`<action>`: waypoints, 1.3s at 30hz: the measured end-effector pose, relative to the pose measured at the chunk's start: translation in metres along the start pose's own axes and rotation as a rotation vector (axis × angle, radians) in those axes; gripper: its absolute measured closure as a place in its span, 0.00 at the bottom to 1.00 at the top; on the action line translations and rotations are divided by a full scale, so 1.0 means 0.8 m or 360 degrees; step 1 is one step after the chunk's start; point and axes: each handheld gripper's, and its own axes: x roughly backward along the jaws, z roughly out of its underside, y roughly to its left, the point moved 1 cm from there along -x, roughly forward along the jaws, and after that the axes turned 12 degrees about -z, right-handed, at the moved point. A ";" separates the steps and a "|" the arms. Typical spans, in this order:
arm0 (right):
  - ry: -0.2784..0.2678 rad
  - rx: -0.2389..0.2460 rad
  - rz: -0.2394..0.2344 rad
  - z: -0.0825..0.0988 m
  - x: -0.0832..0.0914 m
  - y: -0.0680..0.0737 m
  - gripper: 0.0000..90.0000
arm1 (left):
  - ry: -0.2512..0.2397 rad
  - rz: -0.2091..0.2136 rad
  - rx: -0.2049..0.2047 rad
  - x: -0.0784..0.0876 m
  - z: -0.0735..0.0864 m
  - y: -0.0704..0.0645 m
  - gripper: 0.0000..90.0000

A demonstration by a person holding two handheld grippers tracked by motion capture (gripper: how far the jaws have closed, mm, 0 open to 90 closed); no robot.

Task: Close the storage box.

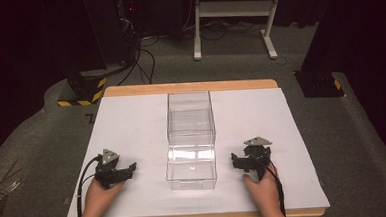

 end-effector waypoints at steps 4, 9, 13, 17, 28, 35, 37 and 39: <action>0.0000 -0.0001 0.0000 0.000 0.000 0.000 0.12 | 0.0000 0.0000 0.0000 0.000 0.000 0.000 0.27; 0.0000 0.0000 0.0000 0.000 0.000 0.000 0.13 | -0.0001 0.0000 0.0000 0.000 0.000 0.000 0.27; 0.0003 -0.0011 -0.0002 0.000 0.000 0.000 0.12 | 0.0002 0.0002 -0.0001 0.000 0.000 0.000 0.27; 0.0004 -0.0005 0.0001 -0.001 0.000 0.000 0.12 | 0.0000 0.0001 0.0003 0.000 0.000 0.000 0.27; 0.0006 -0.0014 -0.0021 -0.001 0.000 -0.002 0.12 | 0.0000 0.0001 0.0003 0.000 0.000 0.000 0.27; -0.0088 -0.0012 -0.0040 -0.002 0.011 -0.004 0.12 | 0.0000 0.0002 0.0004 0.000 0.000 0.000 0.27; -0.0110 -0.0004 -0.0053 -0.002 0.016 -0.004 0.12 | -0.0001 0.0002 0.0004 0.000 0.000 0.000 0.27; -0.0120 0.0000 -0.0055 -0.002 0.017 -0.004 0.12 | -0.0001 0.0001 0.0004 0.000 0.000 0.000 0.27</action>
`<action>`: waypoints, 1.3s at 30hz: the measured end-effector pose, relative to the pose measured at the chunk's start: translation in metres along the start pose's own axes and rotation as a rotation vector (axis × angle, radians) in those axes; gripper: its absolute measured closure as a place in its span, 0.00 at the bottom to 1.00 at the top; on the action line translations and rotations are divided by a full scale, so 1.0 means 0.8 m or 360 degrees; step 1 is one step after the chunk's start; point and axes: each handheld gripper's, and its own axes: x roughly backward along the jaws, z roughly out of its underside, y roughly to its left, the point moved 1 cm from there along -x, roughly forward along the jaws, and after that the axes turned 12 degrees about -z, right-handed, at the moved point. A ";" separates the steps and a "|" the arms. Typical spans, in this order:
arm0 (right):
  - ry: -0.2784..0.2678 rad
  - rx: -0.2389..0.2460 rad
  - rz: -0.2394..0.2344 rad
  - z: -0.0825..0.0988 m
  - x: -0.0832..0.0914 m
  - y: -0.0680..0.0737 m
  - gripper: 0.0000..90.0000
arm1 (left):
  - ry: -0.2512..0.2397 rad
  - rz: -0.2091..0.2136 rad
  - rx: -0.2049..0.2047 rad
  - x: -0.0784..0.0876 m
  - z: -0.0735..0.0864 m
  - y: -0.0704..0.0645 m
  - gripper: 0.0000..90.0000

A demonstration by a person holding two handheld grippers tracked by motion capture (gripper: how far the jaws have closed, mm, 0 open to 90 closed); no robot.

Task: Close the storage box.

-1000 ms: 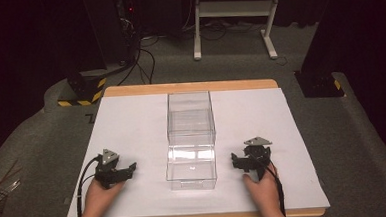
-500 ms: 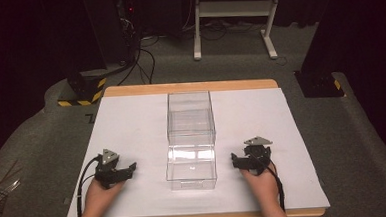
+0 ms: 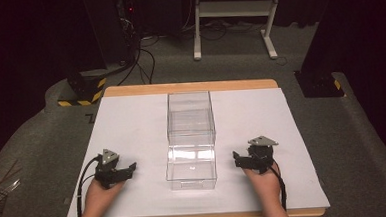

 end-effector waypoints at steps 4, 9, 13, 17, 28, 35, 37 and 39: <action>-0.0032 0.0027 -0.0029 -0.003 0.009 0.005 0.12 | 0.0001 0.0001 -0.0002 0.000 0.000 0.000 0.27; -0.0077 0.0068 -0.0069 -0.007 0.016 0.013 0.12 | 0.0002 0.0000 -0.0005 0.000 0.000 0.000 0.27; -0.0114 0.0094 -0.0100 -0.011 0.021 0.020 0.12 | 0.0000 -0.0002 -0.0005 0.000 0.000 0.000 0.27; -0.0143 0.0098 -0.0130 -0.014 0.025 0.026 0.12 | 0.0000 -0.0003 -0.0005 0.000 0.000 0.000 0.27; -0.0257 0.0153 -0.0211 -0.024 0.043 0.051 0.11 | 0.0001 -0.0002 -0.0005 0.000 0.000 0.000 0.27; -0.0298 0.0178 -0.0243 -0.027 0.048 0.061 0.11 | 0.0002 0.0000 -0.0006 0.000 0.000 0.000 0.27; -0.0306 0.0192 -0.0249 -0.028 0.049 0.064 0.11 | 0.0002 0.0000 -0.0005 0.000 0.000 0.000 0.27; -0.0312 0.0194 -0.0262 -0.029 0.050 0.067 0.11 | 0.0002 0.0000 -0.0006 0.000 0.000 0.000 0.27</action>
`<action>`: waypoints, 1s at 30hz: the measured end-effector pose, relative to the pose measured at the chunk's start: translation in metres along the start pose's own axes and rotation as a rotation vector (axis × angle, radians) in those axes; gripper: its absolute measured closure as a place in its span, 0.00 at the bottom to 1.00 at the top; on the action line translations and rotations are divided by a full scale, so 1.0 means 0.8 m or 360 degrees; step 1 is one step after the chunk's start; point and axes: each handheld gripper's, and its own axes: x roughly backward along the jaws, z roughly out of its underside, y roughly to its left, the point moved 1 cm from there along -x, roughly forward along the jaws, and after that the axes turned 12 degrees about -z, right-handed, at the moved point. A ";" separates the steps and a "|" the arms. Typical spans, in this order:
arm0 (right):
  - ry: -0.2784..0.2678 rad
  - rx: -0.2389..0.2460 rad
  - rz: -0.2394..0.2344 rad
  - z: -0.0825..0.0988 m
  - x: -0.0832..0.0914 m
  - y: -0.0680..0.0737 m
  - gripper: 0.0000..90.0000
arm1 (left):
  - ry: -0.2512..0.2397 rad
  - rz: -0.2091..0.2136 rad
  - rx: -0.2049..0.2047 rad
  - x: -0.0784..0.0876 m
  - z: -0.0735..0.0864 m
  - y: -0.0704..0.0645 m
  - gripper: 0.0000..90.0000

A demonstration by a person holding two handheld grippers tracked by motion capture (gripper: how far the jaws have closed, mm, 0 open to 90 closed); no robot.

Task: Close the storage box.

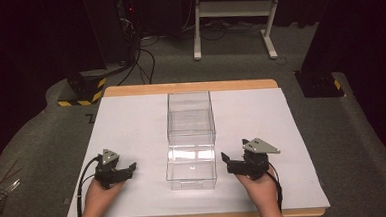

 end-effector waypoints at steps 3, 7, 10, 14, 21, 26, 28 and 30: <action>-0.0012 0.0012 -0.0007 -0.002 0.001 0.003 0.11 | -0.0002 -0.0003 0.0000 0.000 0.000 0.000 0.27; -0.0019 0.0024 -0.0020 -0.005 0.004 0.008 0.11 | 0.0000 0.0000 -0.0001 0.000 0.000 0.000 0.27; -0.0017 0.0032 -0.0031 -0.007 0.004 0.009 0.11 | -0.0002 -0.0004 0.0000 0.000 0.000 0.000 0.27; 0.0007 0.0059 -0.0044 -0.009 0.007 0.013 0.11 | -0.0001 -0.0001 0.0004 0.000 0.000 0.000 0.27; -0.0021 0.0059 -0.0082 -0.005 0.011 0.015 0.11 | -0.0001 -0.0003 0.0007 0.000 0.000 0.000 0.27; -0.0055 0.0064 -0.0112 -0.006 0.017 0.019 0.11 | -0.0002 -0.0005 0.0004 0.000 0.000 0.000 0.27; -0.0056 0.0070 -0.0125 -0.007 0.016 0.022 0.11 | -0.0002 -0.0006 0.0004 0.000 0.000 0.000 0.27; -0.0060 0.0074 -0.0132 -0.007 0.017 0.026 0.11 | -0.0002 -0.0006 0.0003 0.000 0.000 0.000 0.27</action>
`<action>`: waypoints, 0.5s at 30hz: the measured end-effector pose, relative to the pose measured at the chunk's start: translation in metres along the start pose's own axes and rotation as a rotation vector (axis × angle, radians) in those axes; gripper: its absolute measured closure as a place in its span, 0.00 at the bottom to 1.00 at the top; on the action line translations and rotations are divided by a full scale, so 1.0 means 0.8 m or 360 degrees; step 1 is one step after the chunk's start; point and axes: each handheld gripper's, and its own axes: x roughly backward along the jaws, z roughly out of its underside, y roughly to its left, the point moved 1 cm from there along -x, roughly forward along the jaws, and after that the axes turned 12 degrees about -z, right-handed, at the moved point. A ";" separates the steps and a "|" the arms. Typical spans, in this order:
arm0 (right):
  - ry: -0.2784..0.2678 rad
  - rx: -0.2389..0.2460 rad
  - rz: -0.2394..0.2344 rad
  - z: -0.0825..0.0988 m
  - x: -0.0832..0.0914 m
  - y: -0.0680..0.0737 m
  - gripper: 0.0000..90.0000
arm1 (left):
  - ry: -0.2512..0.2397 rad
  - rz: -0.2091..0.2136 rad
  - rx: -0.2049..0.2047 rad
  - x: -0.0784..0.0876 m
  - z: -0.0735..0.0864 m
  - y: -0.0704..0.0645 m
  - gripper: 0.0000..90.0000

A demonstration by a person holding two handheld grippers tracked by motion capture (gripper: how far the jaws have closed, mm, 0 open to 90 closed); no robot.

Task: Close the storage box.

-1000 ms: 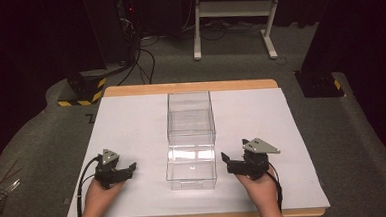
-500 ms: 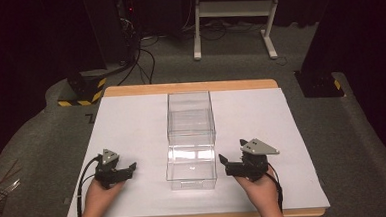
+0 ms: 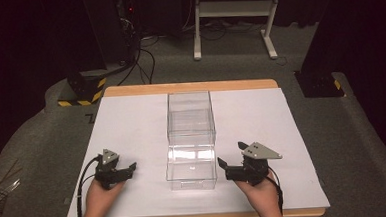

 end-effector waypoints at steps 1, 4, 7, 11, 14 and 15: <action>0.0000 0.0000 0.0000 0.000 0.000 0.000 0.11 | 0.0000 0.0000 0.0000 0.000 0.000 0.000 0.27; -0.0017 0.0001 -0.0026 -0.002 0.000 0.006 0.11 | 0.0000 0.0001 0.0001 0.000 0.000 0.000 0.27; -0.0029 0.0012 -0.0039 -0.003 0.001 0.011 0.11 | 0.0000 0.0001 0.0001 0.000 0.000 0.000 0.27; -0.0035 0.0015 -0.0063 -0.004 0.002 0.018 0.11 | 0.0000 0.0001 0.0001 0.000 0.000 0.000 0.27; -0.0038 0.0020 -0.0085 -0.003 0.001 0.023 0.11 | 0.0000 0.0001 0.0001 0.000 0.000 0.000 0.27; -0.0038 0.0020 -0.0085 -0.003 0.001 0.023 0.11 | 0.0000 0.0001 0.0001 0.000 0.000 0.000 0.27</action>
